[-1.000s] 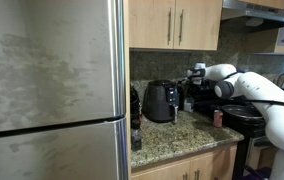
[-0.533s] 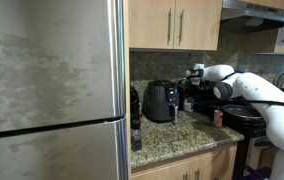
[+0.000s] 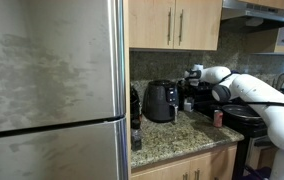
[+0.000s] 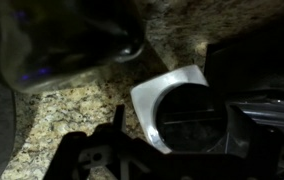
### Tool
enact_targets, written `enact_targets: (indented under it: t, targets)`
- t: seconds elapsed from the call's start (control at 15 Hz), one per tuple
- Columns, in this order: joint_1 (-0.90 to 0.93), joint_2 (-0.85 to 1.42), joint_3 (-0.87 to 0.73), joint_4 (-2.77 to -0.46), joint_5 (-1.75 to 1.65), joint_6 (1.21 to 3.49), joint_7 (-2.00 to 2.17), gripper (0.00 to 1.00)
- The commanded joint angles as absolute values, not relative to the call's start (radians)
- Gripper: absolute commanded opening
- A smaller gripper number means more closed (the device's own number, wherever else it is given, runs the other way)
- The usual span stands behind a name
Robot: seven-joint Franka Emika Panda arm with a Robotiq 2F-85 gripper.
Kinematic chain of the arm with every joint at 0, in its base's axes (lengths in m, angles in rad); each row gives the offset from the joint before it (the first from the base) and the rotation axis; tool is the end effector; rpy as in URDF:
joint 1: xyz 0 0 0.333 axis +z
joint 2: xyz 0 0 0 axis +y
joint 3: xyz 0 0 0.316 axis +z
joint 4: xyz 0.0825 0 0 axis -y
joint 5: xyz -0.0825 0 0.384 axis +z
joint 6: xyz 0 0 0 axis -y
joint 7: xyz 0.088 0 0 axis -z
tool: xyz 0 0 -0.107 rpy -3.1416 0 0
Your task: Slide the plastic bottle forward
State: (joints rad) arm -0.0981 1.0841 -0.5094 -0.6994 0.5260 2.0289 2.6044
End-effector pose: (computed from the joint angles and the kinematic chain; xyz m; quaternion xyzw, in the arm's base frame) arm 0.7874 -0.2413 0.3635 -0.0463 0.9856 -0.0410 0.1574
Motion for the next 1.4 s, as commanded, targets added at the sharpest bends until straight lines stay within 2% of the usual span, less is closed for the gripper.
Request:
enact_targets:
  t: [0.0,0.07,0.4,0.73,1.33]
  targets:
    - [-0.084,1.115,-0.557,-0.678,0.572,2.045,2.604,0.9]
    - [-0.083,1.118,-0.559,-0.673,0.573,2.048,2.604,0.74]
    - [-0.069,1.115,-0.592,-0.686,0.579,2.078,2.604,0.33]
    - [-0.071,1.12,-0.604,-0.679,0.571,2.064,2.604,0.31]
    - [-0.105,0.969,-0.557,-0.763,0.553,1.799,2.232,0.31]
